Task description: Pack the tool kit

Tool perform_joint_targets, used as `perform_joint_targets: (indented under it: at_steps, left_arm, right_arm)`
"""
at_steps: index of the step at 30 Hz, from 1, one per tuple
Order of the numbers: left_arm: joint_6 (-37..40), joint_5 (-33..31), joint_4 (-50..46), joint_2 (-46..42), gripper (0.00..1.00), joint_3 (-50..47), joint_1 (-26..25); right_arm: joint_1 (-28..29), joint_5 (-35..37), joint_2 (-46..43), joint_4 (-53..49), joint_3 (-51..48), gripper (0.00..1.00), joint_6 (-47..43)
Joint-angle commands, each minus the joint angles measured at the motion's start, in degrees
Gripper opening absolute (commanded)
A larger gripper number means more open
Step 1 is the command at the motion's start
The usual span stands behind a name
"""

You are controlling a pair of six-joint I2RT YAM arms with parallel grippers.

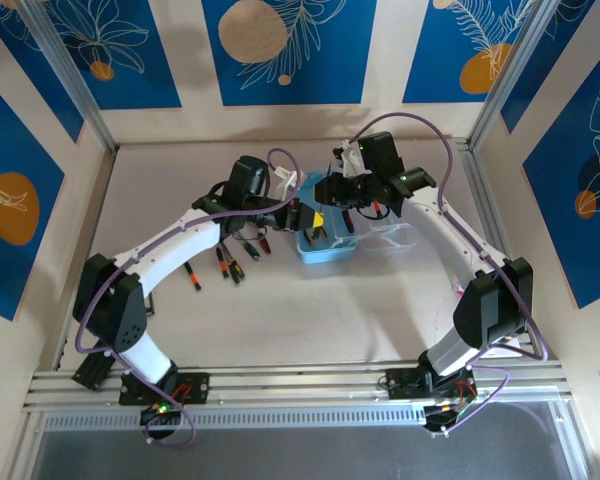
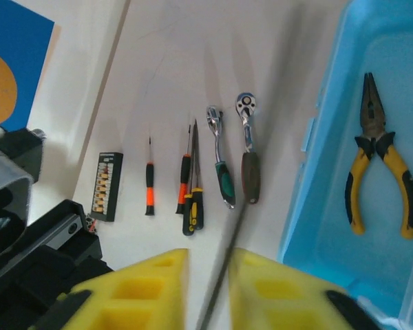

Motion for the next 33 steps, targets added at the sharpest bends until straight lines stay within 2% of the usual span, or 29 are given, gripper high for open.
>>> perform_joint_targets:
  at_steps: [1,2,3,4,5,8,10,11,14,17,20,26,33]
  left_arm:
    - [0.87,0.88,0.63,0.35,0.00,2.42,-0.57]
    - [0.96,0.74,0.31,0.50,0.00,2.55,-0.51]
    - [1.07,0.58,0.08,0.61,0.00,2.69,-0.59]
    - [1.47,0.14,-0.68,0.65,0.05,2.88,-0.54]
    - [2.24,-0.80,-1.95,0.63,0.23,3.29,-0.46]
    - [6.62,-6.11,-9.57,-0.01,0.69,5.14,0.17]
    - [10.00,-12.13,-16.83,-0.88,0.92,6.44,1.37]
    - [11.35,-15.48,-20.01,-1.46,1.00,6.74,2.50]
    - [13.32,-24.50,-28.11,-2.35,1.00,6.55,7.41]
    - [13.94,-29.49,-33.62,-2.44,1.00,5.46,13.00]
    - [15.31,-33.13,-36.45,-3.29,1.00,3.86,16.53]
    - [17.43,-38.72,-39.07,-4.59,1.00,1.14,19.25]
    - [17.18,-38.78,-38.24,-4.46,1.00,-1.29,20.05]
  right_arm:
    - [0.40,-0.65,-0.10,-0.13,1.72,0.07,0.36]
    - [0.24,-0.68,-0.14,-0.21,1.68,0.01,0.44]
    - [0.08,-0.68,-0.23,-0.31,1.58,0.00,0.44]
    - [-0.15,-0.69,-0.30,-0.54,1.56,0.00,0.29]
    - [-0.53,-0.61,-0.36,-1.08,1.54,0.00,-0.05]
    - [-3.11,0.57,-1.31,-4.26,2.25,0.00,-2.81]
    - [-6.18,2.70,-1.88,-8.39,3.85,0.00,-5.96]
    - [-7.99,4.03,-1.95,-11.28,5.31,0.00,-7.99]
    - [-12.77,10.16,-1.21,-18.53,9.98,0.00,-13.76]
    - [-15.62,18.59,1.23,-23.64,14.01,0.00,-18.67]
    - [-16.72,25.04,3.73,-25.50,16.27,0.00,-21.94]
    - [-16.96,34.01,10.08,-26.15,20.28,0.00,-26.33]
    - [-16.04,38.68,16.21,-25.63,23.87,0.00,-29.80]
